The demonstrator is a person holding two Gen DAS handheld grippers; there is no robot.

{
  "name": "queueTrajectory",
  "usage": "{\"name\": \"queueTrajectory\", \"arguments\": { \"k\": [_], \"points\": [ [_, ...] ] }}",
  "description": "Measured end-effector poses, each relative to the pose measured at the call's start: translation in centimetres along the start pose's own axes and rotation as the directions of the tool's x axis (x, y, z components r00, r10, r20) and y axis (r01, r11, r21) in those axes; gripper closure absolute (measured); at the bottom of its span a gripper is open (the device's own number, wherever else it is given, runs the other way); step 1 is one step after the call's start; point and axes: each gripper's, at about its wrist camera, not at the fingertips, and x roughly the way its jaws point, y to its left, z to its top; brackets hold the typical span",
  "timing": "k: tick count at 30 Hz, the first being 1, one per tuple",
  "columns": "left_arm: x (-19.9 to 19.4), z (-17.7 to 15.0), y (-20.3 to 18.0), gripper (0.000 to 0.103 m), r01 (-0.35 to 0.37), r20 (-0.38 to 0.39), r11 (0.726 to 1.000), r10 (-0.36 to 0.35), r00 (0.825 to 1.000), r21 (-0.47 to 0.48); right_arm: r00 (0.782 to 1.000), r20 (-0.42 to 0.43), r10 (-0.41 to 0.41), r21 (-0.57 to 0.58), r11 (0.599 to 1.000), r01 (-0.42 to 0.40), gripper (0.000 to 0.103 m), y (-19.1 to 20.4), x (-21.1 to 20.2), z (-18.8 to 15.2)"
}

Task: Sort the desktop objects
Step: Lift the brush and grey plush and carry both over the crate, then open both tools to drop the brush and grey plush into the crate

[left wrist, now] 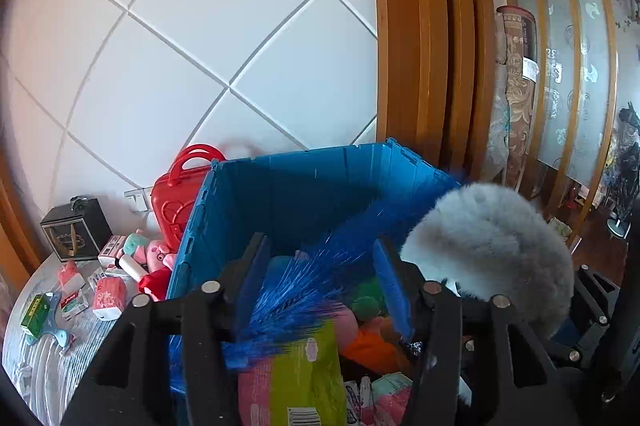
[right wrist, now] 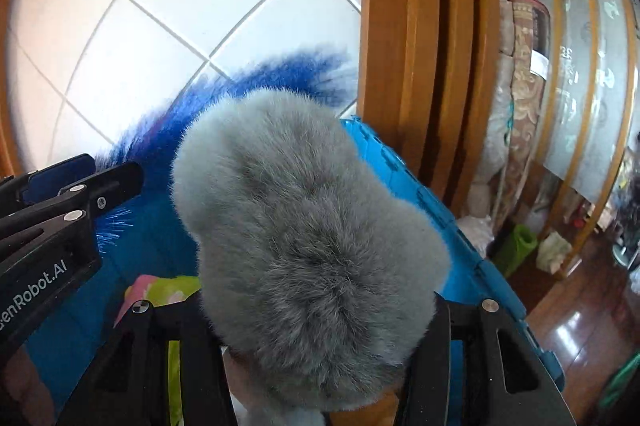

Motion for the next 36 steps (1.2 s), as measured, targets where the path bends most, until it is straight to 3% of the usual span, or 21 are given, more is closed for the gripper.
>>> {"name": "queueTrajectory", "arguments": {
  "k": [2,6,10,12,22,28,36],
  "points": [
    [0.0,0.0,0.3,0.037,-0.008,0.007,1.000,0.008,1.000,-0.014,1.000,-0.002,-0.008,-0.008,1.000,0.008,0.048,-0.4,0.5,-0.3],
    [-0.2,-0.2,0.4,0.034,-0.008,0.012,1.000,0.008,1.000,-0.027,1.000,0.003,-0.002,-0.005,1.000,0.002,0.038,-1.4,0.8,-0.4],
    [-1.0,-0.5,0.9,0.031,-0.013,0.025,0.999,0.014,1.000,-0.039,1.000,0.018,0.000,-0.003,1.000,0.000,0.008,-1.3,0.2,-0.5],
    [-1.7,-0.6,1.3,0.028,-0.019,0.033,0.999,0.021,0.999,-0.046,0.998,0.054,-0.023,-0.028,0.999,0.024,0.000,-1.0,-0.7,-0.6],
    [-7.5,-2.8,5.0,0.026,-0.023,0.096,0.997,0.030,0.995,-0.080,0.993,0.103,-0.055,-0.085,0.994,0.063,0.000,2.0,-5.5,-1.8],
    [-12.1,-5.2,7.4,0.010,-0.012,0.133,0.993,0.028,0.991,-0.116,0.990,0.131,-0.060,-0.093,0.993,0.072,0.000,4.2,-9.8,-3.3],
    [-17.1,-7.8,9.7,0.007,-0.005,0.134,0.994,0.021,0.991,-0.113,0.983,0.167,-0.076,-0.079,0.993,0.090,0.000,6.8,-15.2,-5.4]
  ]
}}
